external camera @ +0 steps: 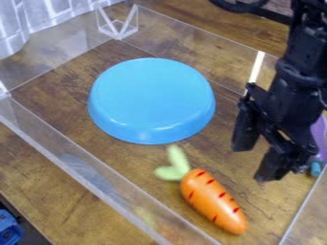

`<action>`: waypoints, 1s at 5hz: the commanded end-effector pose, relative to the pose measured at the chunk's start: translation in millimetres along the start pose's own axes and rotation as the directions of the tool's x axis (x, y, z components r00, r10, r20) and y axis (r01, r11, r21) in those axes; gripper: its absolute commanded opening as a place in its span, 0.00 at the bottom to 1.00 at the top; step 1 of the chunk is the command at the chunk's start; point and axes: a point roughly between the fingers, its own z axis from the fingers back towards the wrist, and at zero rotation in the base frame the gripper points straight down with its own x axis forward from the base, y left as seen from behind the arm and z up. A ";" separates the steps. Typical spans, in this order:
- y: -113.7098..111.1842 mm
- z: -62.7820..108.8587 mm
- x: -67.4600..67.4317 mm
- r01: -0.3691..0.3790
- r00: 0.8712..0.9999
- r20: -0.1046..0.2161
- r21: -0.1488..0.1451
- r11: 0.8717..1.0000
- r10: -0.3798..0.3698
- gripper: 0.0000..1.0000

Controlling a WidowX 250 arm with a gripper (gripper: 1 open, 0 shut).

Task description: Move the carrot to the left side

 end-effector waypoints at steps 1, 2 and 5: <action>8.1 3.6 -9.8 0.012 1.000 0.017 0.011 1.000 -0.012 1.00; 13.6 -2.1 -20.1 0.037 0.999 -0.003 0.007 0.999 -0.037 0.00; 8.9 -33.6 -46.1 0.154 0.987 -0.038 -0.013 0.988 -0.154 1.00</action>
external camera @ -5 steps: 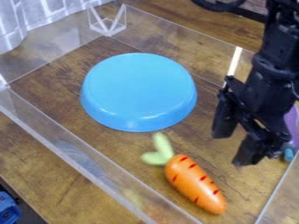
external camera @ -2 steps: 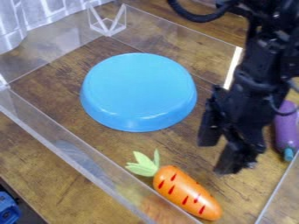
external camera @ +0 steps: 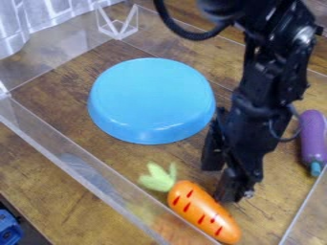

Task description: Move the carrot to the left side

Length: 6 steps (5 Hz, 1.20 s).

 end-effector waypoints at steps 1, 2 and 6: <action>0.9 11.2 -7.2 -0.052 0.998 0.048 0.010 0.999 0.051 1.00; 3.1 9.9 -6.6 -0.103 0.994 0.049 0.001 0.995 0.103 0.00; 8.1 7.7 -13.8 -0.111 0.993 0.049 -0.004 0.994 0.111 0.00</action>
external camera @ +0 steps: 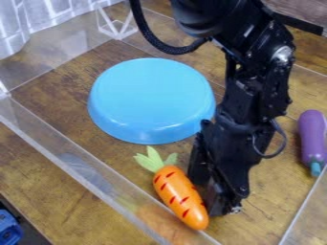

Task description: Move the carrot to the left side

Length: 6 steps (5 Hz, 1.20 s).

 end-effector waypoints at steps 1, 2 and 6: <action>4.6 8.4 -7.2 -0.028 0.999 0.035 0.012 1.000 0.027 0.00; 0.5 6.9 -9.4 -0.038 0.999 0.037 0.010 0.999 0.038 0.00; 6.4 7.5 -0.4 -0.028 0.998 0.055 0.020 0.999 0.027 0.00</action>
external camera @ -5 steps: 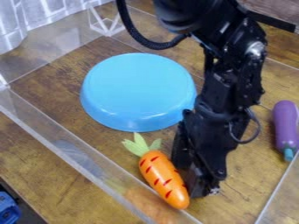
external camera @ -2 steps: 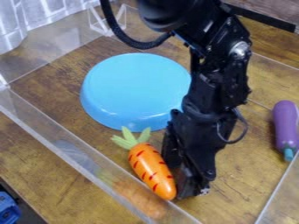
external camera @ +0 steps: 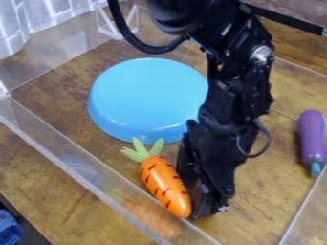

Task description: Move the carrot to the left side

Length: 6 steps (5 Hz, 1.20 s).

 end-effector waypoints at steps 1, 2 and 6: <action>7.6 10.4 11.3 -0.008 0.999 0.034 0.012 1.000 0.007 0.00; 13.8 9.7 8.0 0.035 0.999 0.038 0.019 0.999 -0.035 0.00; 20.2 8.3 -5.7 0.038 0.997 0.065 0.020 0.999 -0.040 0.00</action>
